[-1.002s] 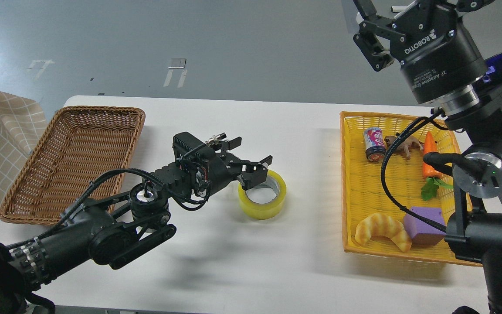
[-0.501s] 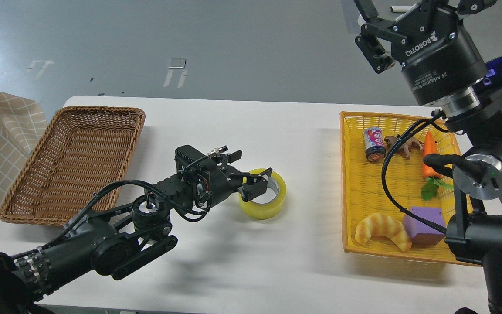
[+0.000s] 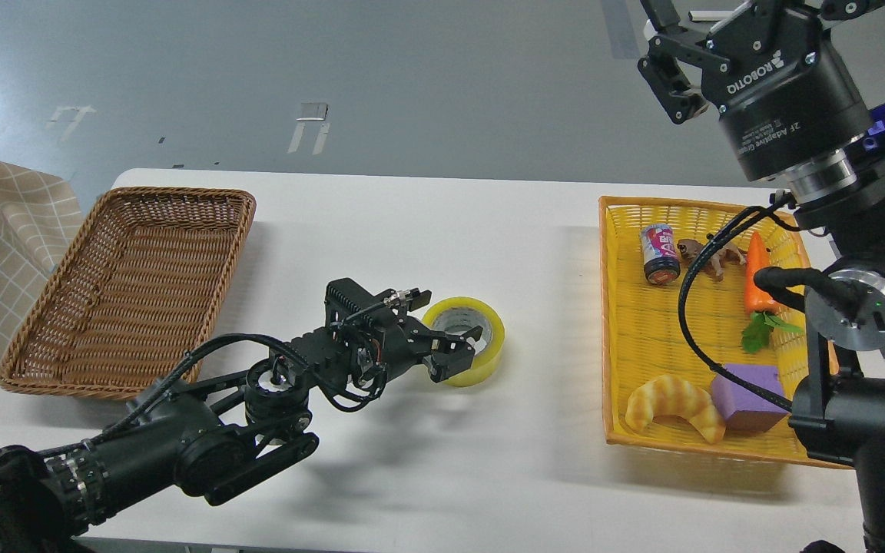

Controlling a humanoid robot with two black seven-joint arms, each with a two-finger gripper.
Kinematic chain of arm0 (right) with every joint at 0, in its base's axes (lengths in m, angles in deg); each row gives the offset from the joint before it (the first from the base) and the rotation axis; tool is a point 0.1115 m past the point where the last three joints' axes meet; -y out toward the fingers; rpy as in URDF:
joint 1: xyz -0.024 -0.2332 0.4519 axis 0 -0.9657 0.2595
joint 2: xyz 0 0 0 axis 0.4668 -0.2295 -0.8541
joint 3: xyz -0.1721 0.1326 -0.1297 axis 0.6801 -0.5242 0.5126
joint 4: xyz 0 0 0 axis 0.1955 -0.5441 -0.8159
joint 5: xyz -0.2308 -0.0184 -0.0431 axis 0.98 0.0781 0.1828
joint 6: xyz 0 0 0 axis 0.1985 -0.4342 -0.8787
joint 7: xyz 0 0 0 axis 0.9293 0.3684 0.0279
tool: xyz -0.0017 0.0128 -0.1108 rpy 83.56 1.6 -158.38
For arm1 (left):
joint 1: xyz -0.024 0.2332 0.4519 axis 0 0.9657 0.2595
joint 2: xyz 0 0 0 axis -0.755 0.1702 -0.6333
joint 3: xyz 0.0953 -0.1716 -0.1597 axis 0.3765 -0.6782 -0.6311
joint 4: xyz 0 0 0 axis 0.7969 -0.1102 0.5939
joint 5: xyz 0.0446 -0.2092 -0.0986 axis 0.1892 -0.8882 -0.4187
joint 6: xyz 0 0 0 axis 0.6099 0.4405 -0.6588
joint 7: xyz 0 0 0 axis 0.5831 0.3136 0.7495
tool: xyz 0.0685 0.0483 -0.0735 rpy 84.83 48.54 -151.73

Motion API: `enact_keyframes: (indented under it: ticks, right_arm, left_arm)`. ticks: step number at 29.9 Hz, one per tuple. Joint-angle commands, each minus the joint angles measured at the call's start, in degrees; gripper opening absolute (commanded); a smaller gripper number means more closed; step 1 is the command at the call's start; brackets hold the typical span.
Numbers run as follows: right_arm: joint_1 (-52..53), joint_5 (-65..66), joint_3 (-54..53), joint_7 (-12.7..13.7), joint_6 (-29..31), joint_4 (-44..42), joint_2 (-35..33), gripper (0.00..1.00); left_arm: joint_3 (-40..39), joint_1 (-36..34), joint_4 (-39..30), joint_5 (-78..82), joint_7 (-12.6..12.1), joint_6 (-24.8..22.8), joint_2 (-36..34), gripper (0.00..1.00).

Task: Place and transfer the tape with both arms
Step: 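Grasp the tape roll's rim with the left gripper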

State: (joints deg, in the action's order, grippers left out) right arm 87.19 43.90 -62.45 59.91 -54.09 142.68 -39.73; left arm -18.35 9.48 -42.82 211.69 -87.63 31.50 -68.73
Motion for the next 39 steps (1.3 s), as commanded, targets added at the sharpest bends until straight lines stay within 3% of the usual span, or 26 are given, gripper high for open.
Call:
enact_keyframes:
  ticks: [1, 7, 10, 13, 15, 16, 17, 20, 22, 27, 39]
  right_arm:
    - [-0.5, 0.0, -0.4, 0.0, -0.1, 0.0, 0.0, 1.00]
    - [-0.9, 0.0, -0.5, 0.0, -0.1, 0.0, 0.0, 1.00]
    - [-1.0, 0.0, -0.6, 0.0, -0.1, 0.0, 0.0, 1.00]
    - [-1.1, 0.0, -0.8, 0.0, -0.1, 0.0, 0.0, 1.00]
    - [-1.7, 0.0, -1.0, 0.0, -0.1, 0.0, 0.0, 1.00]
    - [-1.8, 0.0, -1.0, 0.0, -0.1, 0.0, 0.0, 1.00]
    - [-2.0, 0.0, -1.0, -0.1, -0.1, 0.0, 0.0, 1.00]
    - [-2.6, 0.0, -1.0, -0.1, -0.1, 0.0, 0.0, 1.00]
    - [-2.7, 0.0, -1.0, -0.1, -0.1, 0.0, 0.0, 1.00]
    - [-3.5, 0.0, -1.0, -0.1, -0.1, 0.0, 0.0, 1.00]
    - [-4.5, -0.1, -1.1, -0.1, -0.1, 0.1, 0.0, 1.00]
  left_arm:
    - [0.1, 0.2, 0.5, 0.0, 0.0, 0.0, 0.1, 0.99]
    - [0.3, 0.3, 2.1, -0.1, 0.0, 0.0, 0.0, 0.96]
    - [0.3, 0.2, 2.6, -0.1, 0.0, 0.0, -0.1, 0.85]
    - [0.3, 0.1, 3.2, -0.1, 0.0, -0.1, -0.1, 0.69]
    - [0.3, 0.1, 3.7, -0.2, 0.0, -0.2, -0.1, 0.48]
    - [0.2, 0.0, 3.7, -0.3, 0.0, -0.2, -0.1, 0.44]
    - [0.3, 0.1, 3.7, -0.5, 0.0, -0.3, -0.1, 0.31]
    - [0.3, 0.1, 3.7, -0.8, -0.1, -0.4, -0.2, 0.12]
    - [0.2, 0.0, 3.7, -0.8, -0.1, -0.5, -0.1, 0.05]
    - [0.1, -0.1, 3.7, -1.0, -0.1, -0.5, 0.0, 0.00]
    - [-0.2, -1.2, 2.9, -3.0, 0.0, -0.4, -0.3, 0.00]
